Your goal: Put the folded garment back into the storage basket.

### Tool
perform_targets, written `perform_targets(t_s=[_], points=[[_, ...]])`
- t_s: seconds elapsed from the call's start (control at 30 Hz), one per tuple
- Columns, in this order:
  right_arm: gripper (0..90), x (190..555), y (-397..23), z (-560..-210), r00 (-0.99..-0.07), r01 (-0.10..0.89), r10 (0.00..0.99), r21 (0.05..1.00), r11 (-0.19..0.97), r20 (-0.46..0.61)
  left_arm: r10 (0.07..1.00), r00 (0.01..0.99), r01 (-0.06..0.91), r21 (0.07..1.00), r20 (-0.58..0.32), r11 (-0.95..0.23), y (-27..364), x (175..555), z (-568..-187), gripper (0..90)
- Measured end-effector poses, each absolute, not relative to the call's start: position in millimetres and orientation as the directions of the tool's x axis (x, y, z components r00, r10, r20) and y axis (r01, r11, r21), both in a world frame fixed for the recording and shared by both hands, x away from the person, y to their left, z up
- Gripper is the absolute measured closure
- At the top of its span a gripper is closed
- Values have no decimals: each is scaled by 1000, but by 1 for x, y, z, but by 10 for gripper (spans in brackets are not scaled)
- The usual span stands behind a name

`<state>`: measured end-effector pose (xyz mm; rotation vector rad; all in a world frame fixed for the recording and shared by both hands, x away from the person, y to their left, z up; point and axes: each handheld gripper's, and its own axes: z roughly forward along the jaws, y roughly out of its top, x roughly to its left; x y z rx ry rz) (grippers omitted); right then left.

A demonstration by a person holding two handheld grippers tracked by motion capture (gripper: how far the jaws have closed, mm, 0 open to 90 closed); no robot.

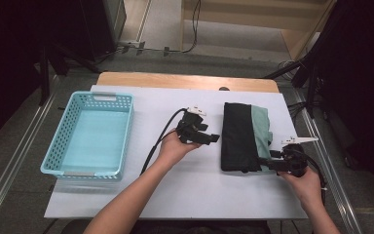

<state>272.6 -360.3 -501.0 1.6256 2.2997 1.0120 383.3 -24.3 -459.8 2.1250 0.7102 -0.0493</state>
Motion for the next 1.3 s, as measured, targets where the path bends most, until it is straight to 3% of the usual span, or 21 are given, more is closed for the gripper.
perform_targets(t_s=[0.47, 0.67, 0.83, 1.03, 1.3], points=[[311, 281, -350, -510, -400, 792, 885, 576, 203, 239, 479, 836, 497, 739, -267, -455, -33, 396, -453, 327], [412, 280, -342, -510, -411, 775, 896, 581, 247, 168, 485, 836, 494, 737, -257, -461, -40, 402, -453, 327], [630, 280, -334, -510, -421, 779, 886, 576, 246, 192, 486, 837, 491, 740, -252, -461, -48, 406, -453, 327], [697, 281, -332, -509, -424, 786, 882, 568, 244, 206, 490, 840, 480, 740, -234, -471, -56, 411, -453, 327], [722, 283, -329, -506, -425, 793, 885, 550, 262, 191, 499, 832, 493, 736, -242, -465, -62, 421, -452, 328]])
